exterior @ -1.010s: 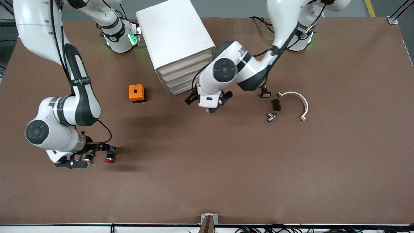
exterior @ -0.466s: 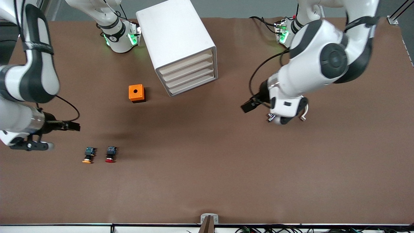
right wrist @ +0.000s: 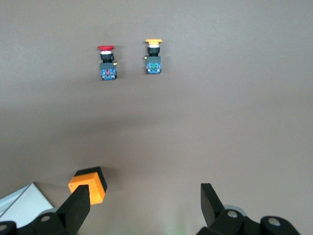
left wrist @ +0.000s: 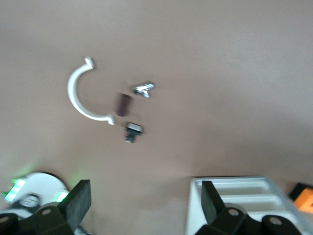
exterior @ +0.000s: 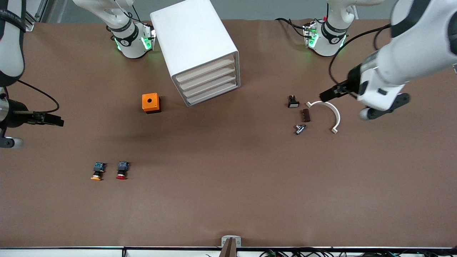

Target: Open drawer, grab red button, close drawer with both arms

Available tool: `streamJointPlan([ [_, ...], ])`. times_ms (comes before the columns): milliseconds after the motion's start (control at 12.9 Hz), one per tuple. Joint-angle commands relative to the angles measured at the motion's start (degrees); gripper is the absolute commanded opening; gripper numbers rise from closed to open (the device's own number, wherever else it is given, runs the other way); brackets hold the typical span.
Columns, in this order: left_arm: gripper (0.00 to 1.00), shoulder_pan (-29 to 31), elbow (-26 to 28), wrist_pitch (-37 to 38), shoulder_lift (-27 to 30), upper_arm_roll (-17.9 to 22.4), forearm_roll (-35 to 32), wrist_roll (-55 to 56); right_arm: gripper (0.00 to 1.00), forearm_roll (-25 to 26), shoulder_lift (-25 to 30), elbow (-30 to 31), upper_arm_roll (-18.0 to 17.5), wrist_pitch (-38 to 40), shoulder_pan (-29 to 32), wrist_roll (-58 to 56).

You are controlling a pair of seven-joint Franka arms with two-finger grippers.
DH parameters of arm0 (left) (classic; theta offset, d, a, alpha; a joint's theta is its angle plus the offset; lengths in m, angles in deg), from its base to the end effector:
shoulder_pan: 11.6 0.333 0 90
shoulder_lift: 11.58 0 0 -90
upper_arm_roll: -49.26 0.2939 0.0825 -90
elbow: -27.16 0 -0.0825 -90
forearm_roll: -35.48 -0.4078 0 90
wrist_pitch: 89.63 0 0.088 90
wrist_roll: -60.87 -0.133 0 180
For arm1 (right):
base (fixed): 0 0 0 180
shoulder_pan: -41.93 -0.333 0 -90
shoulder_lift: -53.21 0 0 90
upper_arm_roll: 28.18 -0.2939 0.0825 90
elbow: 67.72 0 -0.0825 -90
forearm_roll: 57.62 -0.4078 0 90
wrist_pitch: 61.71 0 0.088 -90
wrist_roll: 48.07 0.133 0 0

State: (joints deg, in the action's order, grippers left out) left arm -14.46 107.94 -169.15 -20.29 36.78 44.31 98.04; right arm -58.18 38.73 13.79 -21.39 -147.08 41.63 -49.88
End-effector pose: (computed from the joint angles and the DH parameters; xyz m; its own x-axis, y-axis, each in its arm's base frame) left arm 0.5711 -0.1710 0.5554 0.9076 0.3410 -0.2449 0.3625 -0.9308 0.0474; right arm 0.6262 -0.0628 0.4905 0.9798 -0.0806 -0.1831 -0.0794 -0.9967 0.0141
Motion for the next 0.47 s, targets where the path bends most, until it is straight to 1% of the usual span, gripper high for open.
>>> streamJointPlan([
  [0, 0.99, 2.7, 1.7, 1.6, 3.0, -0.2, -3.8, -10.4, 1.00, 1.0, -0.8, -5.5, -1.0, 2.8, 1.0, 0.5],
  [78, 0.99, 2.5, 1.9, 2.3, 3.5, 1.7, -4.6, -14.0, 1.00, 0.9, -0.8, -6.2, -0.9, 2.9, 1.0, 0.5],
  [233, 0.99, 1.2, 2.2, 3.4, 4.6, 7.1, -4.6, -21.8, 1.00, 0.7, -0.5, -6.5, -0.8, 2.9, 1.0, 0.3],
  [388, 0.99, -0.2, 4.6, 3.3, 6.9, 12.0, -4.7, -26.9, 1.00, 0.7, -0.1, -6.5, -1.0, 3.3, 1.3, 0.6],
])
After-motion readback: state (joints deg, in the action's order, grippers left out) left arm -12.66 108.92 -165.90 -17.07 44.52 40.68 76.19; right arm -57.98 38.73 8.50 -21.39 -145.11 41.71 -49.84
